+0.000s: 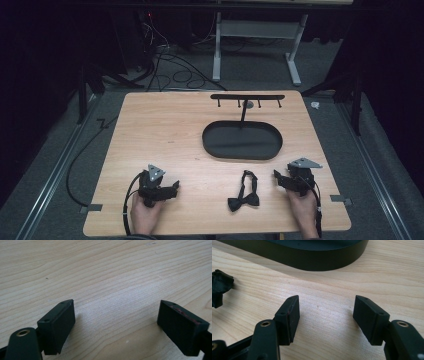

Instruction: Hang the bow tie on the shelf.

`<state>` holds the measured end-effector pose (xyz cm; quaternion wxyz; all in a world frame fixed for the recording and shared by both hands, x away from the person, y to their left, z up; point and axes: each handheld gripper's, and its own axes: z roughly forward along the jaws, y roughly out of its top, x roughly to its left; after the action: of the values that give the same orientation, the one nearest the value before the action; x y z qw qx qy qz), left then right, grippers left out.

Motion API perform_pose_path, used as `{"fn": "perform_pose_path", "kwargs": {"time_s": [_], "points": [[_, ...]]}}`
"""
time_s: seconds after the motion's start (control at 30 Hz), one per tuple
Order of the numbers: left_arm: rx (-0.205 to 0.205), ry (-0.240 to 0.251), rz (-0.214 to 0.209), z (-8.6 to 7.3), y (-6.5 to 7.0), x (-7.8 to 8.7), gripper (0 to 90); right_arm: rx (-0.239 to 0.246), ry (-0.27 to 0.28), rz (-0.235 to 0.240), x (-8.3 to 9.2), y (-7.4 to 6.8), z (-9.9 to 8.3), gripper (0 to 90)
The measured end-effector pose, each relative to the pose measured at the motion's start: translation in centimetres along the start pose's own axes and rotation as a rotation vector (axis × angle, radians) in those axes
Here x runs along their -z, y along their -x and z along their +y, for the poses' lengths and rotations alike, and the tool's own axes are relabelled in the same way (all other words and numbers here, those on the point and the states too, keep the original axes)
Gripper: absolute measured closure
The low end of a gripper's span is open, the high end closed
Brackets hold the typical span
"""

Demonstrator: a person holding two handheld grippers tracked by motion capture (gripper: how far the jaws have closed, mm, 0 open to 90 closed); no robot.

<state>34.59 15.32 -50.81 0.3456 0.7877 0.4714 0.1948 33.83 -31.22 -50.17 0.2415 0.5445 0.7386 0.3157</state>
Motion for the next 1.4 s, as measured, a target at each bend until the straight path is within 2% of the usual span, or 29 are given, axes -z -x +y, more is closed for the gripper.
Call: {"fn": "perform_pose_path", "kwargs": {"time_s": [1.0, 1.4], "points": [[0.001, 0.003, -0.002, -0.01, 0.00, -0.01, 15.3, -0.001, -0.002, 0.001, 0.01, -0.05, -0.01, 38.2], [-0.001, -0.001, -0.002, 0.02, -0.03, 0.00, 15.3, -0.008, 0.002, 0.001, 0.02, 0.06, 0.01, 40.5]]}}
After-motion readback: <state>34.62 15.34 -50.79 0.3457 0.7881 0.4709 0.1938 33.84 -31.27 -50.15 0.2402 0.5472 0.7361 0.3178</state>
